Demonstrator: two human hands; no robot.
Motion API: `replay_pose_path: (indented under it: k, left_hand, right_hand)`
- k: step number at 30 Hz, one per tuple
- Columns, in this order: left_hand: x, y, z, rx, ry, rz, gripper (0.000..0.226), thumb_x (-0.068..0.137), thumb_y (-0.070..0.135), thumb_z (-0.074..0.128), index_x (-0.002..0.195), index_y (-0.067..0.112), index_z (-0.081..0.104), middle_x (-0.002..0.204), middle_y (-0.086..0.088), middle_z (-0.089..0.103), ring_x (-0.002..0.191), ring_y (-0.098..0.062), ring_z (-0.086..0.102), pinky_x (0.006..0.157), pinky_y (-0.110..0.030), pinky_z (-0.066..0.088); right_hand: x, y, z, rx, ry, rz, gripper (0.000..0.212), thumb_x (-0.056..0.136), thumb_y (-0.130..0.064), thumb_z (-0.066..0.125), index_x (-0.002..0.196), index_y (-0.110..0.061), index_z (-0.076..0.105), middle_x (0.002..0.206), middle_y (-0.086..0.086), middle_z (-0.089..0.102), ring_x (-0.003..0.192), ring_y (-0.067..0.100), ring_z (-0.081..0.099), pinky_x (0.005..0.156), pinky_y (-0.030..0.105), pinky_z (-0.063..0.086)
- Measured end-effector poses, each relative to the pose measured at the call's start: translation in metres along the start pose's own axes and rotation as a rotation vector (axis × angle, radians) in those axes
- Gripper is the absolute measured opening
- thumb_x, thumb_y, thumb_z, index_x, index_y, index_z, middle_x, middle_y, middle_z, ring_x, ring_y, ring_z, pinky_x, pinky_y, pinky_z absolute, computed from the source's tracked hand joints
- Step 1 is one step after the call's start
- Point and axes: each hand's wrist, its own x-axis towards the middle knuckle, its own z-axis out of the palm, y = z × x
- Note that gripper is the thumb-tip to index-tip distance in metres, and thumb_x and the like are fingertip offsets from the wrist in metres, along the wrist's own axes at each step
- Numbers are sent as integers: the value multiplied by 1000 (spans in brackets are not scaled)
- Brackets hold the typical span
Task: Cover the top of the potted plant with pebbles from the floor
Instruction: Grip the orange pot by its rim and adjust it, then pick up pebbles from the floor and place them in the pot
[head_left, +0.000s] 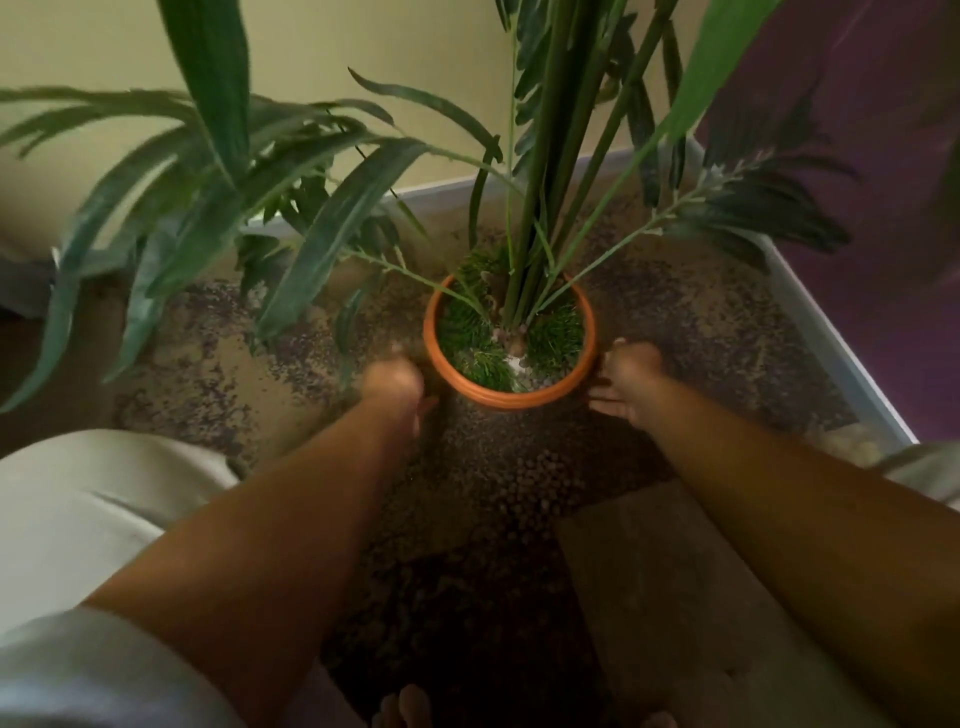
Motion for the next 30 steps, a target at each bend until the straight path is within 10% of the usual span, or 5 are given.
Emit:
replay_pose_path:
  k: [3,10,14,30]
  left_hand:
    - [0,-44,-5,224,-22,-95,18,96,6,45,86,1,59,89,-15,63,63,-27,61,52,-32,52]
    - [-32,-99,27,1230,-368,344,52,76,36,74,122,18,59,121,-8,65,111,-27,62,92,-34,51]
    - [-33,-111,41,1318,-434,352,72,78,34,74,140,20,42,139,-12,51,125,-31,53,102,-38,46]
    - [-35,-114,66,1294,-272,326,33,92,8,52,124,12,62,127,-13,61,117,-31,59,96,-40,49]
  right_hand:
    - [1,26,-3,-374,-95,58,27,102,-9,48,125,-5,61,133,20,61,95,31,62,77,41,56]
    - [-1,62,11,-1006,-195,-206,40,85,-13,74,123,-18,63,133,12,59,117,33,62,89,45,59]
    - [1,83,17,-1052,-254,-265,58,81,-24,77,134,-24,54,139,13,53,126,29,56,105,40,49]
    - [-5,99,22,-1112,-182,-452,16,88,-22,63,102,-18,69,120,15,61,113,33,61,96,38,52]
